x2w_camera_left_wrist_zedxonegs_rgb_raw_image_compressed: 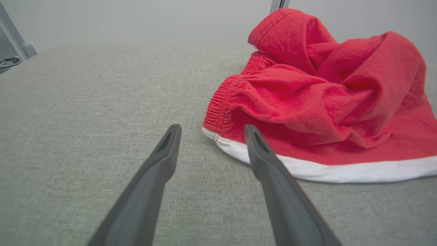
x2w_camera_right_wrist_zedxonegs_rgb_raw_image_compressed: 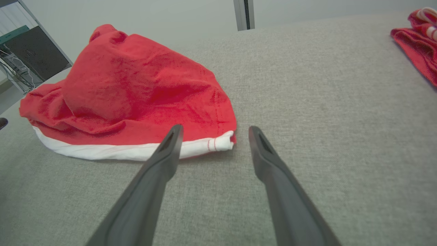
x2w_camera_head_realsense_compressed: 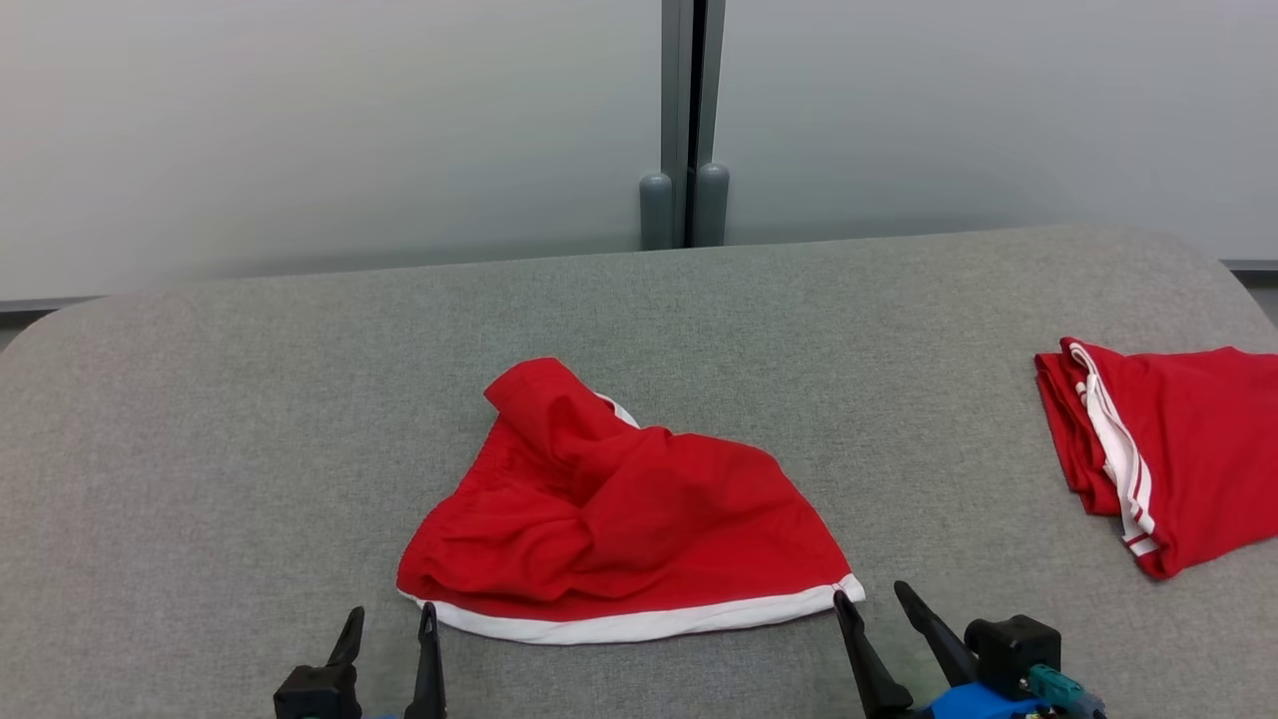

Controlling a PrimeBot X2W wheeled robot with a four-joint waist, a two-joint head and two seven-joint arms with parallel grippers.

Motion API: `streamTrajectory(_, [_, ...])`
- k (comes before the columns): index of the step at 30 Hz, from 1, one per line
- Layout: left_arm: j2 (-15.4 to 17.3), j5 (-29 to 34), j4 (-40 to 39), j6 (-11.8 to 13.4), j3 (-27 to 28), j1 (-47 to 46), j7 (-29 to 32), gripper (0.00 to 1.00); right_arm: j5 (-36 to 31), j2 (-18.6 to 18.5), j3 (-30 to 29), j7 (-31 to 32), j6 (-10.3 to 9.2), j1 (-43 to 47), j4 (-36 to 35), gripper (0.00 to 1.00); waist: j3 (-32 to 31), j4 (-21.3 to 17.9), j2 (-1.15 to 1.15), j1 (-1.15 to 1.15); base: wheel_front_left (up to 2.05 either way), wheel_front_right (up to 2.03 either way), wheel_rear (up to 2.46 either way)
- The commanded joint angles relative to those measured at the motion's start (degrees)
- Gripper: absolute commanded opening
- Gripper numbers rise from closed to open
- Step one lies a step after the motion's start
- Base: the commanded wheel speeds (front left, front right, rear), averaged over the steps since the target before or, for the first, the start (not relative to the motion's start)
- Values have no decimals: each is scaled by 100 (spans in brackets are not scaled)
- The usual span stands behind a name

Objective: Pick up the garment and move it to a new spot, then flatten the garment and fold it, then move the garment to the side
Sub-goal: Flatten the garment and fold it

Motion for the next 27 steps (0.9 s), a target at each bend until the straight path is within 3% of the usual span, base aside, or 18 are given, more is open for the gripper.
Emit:
streamTrajectory(1, [-6,-28,-34,17,-58,-134,-14,100,143,-15,90,-4,0,-117,139,100,105,58,0,0,0,0,0])
streamTrajectory(14, [-5,-139,-116,95,-225,-318,-14,100,595,-14,379,-4,1,-530,808,100,413,256,0,0,0,0,0])
streamTrajectory(26, [-5,-226,-191,162,-325,-373,-14,100,986,-80,589,-4,1,-590,699,100,493,205,0,0,0,0,0])
streamTrajectory(27, [-5,-223,-196,163,-333,-378,-14,100,1024,-97,605,-4,1,-595,690,89,499,203,0,0,0,0,0])
